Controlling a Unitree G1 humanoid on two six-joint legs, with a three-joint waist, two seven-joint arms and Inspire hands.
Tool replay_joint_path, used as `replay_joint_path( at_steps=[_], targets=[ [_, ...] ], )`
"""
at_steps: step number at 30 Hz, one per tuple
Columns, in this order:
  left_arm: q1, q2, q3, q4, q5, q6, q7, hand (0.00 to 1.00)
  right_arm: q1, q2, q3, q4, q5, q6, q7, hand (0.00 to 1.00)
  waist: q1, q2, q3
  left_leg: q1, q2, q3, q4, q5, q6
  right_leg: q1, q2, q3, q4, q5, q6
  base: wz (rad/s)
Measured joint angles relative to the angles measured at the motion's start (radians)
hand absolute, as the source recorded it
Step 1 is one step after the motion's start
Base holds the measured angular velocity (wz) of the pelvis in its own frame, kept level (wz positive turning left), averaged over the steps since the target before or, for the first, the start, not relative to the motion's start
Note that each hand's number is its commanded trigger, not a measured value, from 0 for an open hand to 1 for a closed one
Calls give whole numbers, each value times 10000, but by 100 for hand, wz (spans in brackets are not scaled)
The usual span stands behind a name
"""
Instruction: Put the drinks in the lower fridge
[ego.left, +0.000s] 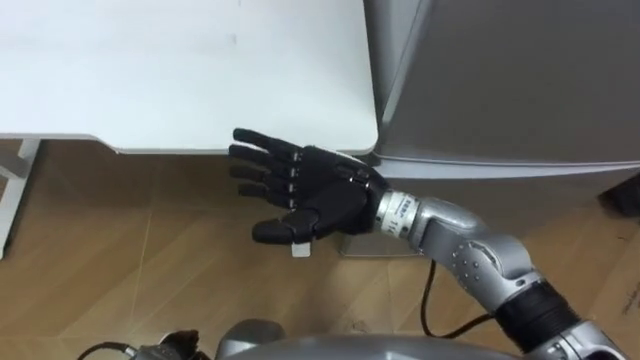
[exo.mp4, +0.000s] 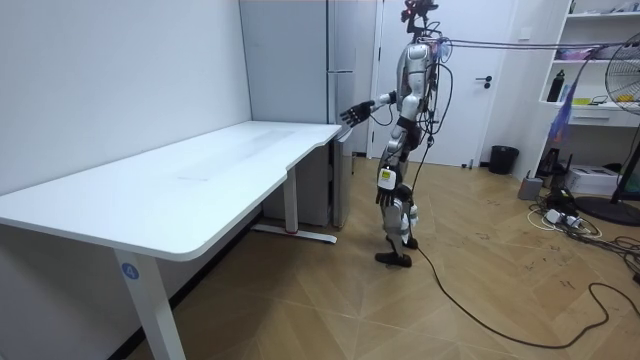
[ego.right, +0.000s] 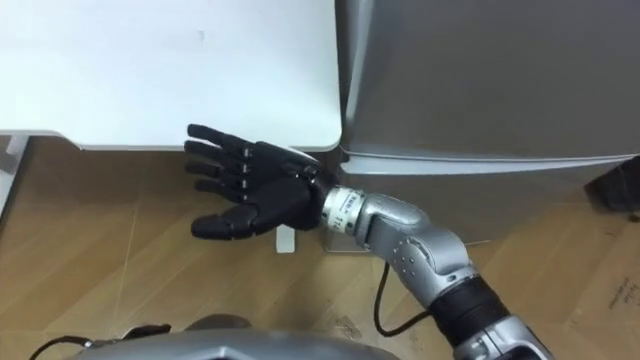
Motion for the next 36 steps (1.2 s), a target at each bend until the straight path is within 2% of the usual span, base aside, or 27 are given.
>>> replay_joint_path(
  at_steps=[4, 9, 13, 16, 19, 23, 27, 29, 31, 32, 36],
  targets=[
    [-13, 18, 14, -6, -171, -10, 0, 0, 70, -272, -4, 28, -110, 53, 182, 0, -113, 29, 13, 22, -36, -232, 3, -5, 9, 77, -81, -145, 4, 0, 9, 10],
    [25, 26, 8, 4, -183, -22, -7, 0, 579, -671, -15, 210, -596, 95, 440, 0, -162, 48, 25, 187, -46, -313, -2, -7, 10, 274, -84, -186, 11, -5, 18, 7],
    [110, 21, 16, -17, -176, -90, -21, 0, 943, -815, -266, 471, -2063, 105, 712, 0, -272, 65, 30, 137, -54, -276, 10, -8, 13, 230, -89, -139, 13, -10, 27, -1],
    [256, 16, 134, -69, -168, -88, -70, 0, 1395, -1001, -558, 565, -3216, 104, 879, 0, -310, 28, 4, 101, -80, -280, 33, -7, 15, 218, -106, -140, -17, -20, 35, 1],
    [341, 56, 213, -52, -203, -64, -91, 0, 1424, -1058, -922, 2218, -4150, -4, 982, 0, -501, -58, -51, 59, -129, -334, 56, 18, 56, 278, -136, -215, -148, -20, 37, 10],
    [330, 81, 407, -47, -385, -126, 39, 0, 1550, -1130, -1372, 4600, -5292, -41, 224, 0, -584, -127, -92, 54, -127, -324, 149, 14, 63, 281, -141, -204, -162, -17, 46, 1],
    [434, 71, 626, 20, -347, -221, 319, 0, 1625, -998, -2061, 6565, -5606, -228, -493, 0, -658, -117, -72, 207, -130, -322, -27, 12, 59, 394, -140, -203, -183, -25, 51, 0],
    [600, 96, 956, 86, -324, -243, 427, 0, 1664, -615, -2951, 7918, -5595, -462, -1035, 0, -809, -141, -47, 376, -142, -329, -53, 9, 57, 619, -129, -177, -308, -57, 57, 0],
    [684, 90, 1058, 88, -317, -235, 434, 0, 1654, -406, -3357, 8442, -5513, -696, -1394, 0, -838, -130, -36, 328, -135, -330, -39, 6, 51, 569, -119, -152, -322, -61, 54, 0],
    [764, 68, 1113, 80, -173, -238, 424, 0, 1624, -302, -3499, 8768, -5469, -879, -1629, 0, -867, -131, -35, 321, -139, -341, -15, 6, 51, 575, -122, -157, -323, -61, 53, 0],
    [945, 45, 1331, 71, 17, -246, 399, 0, 1451, -104, -3697, 9570, -5358, -1182, -2474, 0, -889, -116, -23, 378, -146, -342, -24, -5, 62, 596, -130, -159, -338, -74, 67, 3]
  ],
)
